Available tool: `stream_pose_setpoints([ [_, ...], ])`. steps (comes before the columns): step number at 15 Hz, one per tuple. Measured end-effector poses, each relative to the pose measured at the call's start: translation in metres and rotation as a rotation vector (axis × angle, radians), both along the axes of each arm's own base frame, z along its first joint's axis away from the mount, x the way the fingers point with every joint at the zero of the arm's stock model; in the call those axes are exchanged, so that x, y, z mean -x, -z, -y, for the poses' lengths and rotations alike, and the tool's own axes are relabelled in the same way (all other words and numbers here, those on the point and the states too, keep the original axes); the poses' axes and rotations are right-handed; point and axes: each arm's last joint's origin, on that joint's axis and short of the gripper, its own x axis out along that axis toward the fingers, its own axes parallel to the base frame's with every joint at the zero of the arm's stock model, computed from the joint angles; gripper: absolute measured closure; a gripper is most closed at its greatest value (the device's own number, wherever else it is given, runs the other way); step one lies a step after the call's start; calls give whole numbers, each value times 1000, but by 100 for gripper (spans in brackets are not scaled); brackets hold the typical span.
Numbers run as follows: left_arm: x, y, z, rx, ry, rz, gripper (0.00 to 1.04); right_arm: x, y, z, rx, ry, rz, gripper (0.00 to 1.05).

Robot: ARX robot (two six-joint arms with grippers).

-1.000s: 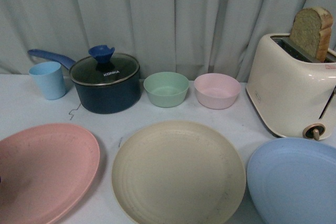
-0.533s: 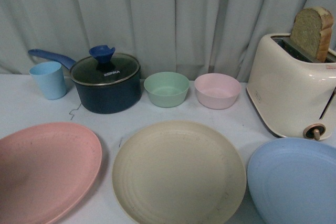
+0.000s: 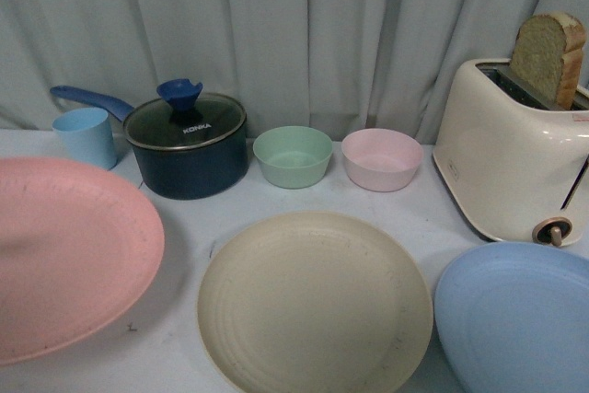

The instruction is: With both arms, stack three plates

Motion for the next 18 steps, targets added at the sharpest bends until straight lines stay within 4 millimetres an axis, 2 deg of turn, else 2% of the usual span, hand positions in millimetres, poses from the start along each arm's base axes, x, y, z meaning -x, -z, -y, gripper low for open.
stream_pose_setpoints([
  [2,-1,-44,30,-16,103,100,102,0,0,0,0,0,0,6],
  [3,0,-58,53,-11,166,133,102,0,0,0,0,0,0,6],
  [4,-2,-62,73,-11,215,143,102,0,0,0,0,0,0,6],
  [7,-11,-43,139,-15,344,89,102,0,0,0,0,0,0,6],
  [10,-20,-28,189,11,440,65,102,0,0,0,0,0,0,6],
  [12,-27,-13,200,17,440,31,102,0,0,0,0,0,0,6],
  [18,-43,16,203,30,364,-18,102,0,0,0,0,0,0,6],
])
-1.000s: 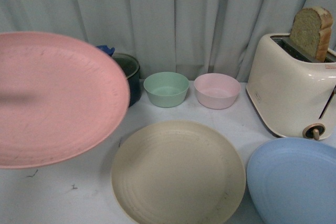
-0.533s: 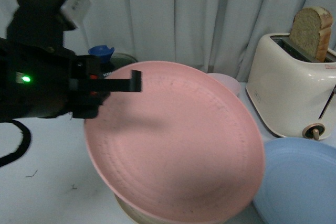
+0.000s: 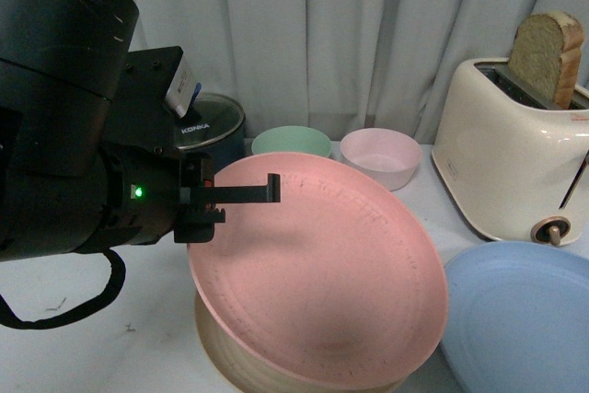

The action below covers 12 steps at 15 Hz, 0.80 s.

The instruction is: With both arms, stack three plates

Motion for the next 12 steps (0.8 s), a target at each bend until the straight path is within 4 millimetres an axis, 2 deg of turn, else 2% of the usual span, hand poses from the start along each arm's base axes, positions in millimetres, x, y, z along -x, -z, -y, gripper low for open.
stream_pose_setpoints([
  [3,-4,19,0,-21,-38,-28,102,0,0,0,0,0,0,6],
  [9,-9,27,0,-17,-62,-45,100,0,0,0,0,0,0,6],
  [10,-9,27,0,-8,-63,-47,92,0,0,0,0,0,0,6],
  [12,-8,27,0,18,-63,-58,69,0,0,0,0,0,0,6],
])
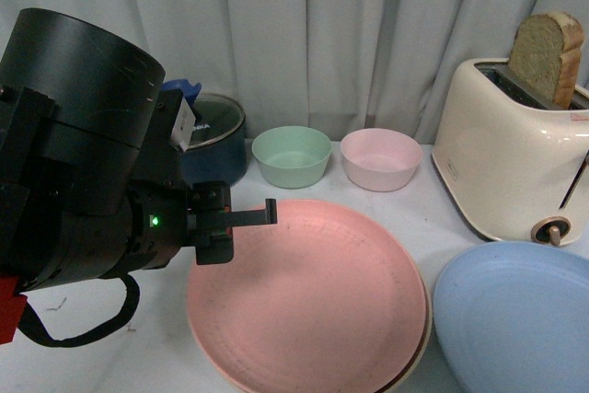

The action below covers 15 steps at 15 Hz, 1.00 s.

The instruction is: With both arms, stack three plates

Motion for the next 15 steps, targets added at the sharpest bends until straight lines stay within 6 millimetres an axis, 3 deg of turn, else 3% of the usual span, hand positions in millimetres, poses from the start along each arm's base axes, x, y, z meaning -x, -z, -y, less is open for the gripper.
stream_pose_setpoints([
  [3,7,-25,-5,79,-2,48,36,0,0,0,0,0,0,6],
  [5,21,-70,-12,140,-6,203,11,0,0,0,0,0,0,6],
  [6,31,-86,-16,140,-12,240,5,0,0,0,0,0,0,6],
  [9,71,-120,-33,122,-38,383,9,0,0,0,0,0,0,6],
  [10,87,-125,-47,59,-106,595,21,0,0,0,0,0,0,6],
  [11,109,-120,-68,-19,-133,674,34,0,0,0,0,0,0,6],
  [13,139,-103,-92,-104,-132,701,58,0,0,0,0,0,0,6],
  [15,148,-95,-99,-121,-102,713,81,0,0,0,0,0,0,6],
])
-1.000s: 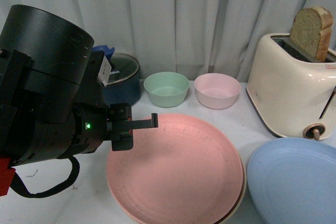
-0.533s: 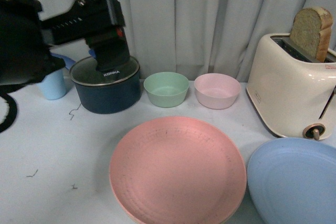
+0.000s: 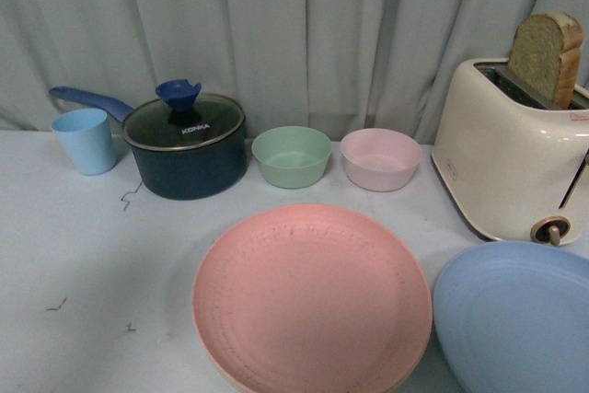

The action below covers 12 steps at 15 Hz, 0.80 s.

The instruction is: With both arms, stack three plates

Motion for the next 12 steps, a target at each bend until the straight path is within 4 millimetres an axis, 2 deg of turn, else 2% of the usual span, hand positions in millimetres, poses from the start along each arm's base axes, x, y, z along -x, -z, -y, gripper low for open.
stream_pose_setpoints([
  [2,10,11,-8,-6,-5,-6,103,0,0,0,0,0,0,6],
  [5,21,20,-14,-7,-2,-4,103,0,0,0,0,0,0,6],
  [7,28,26,-26,-6,-27,-7,103,0,0,0,0,0,0,6],
  [12,39,37,-25,-7,-1,18,103,0,0,0,0,0,0,6],
])
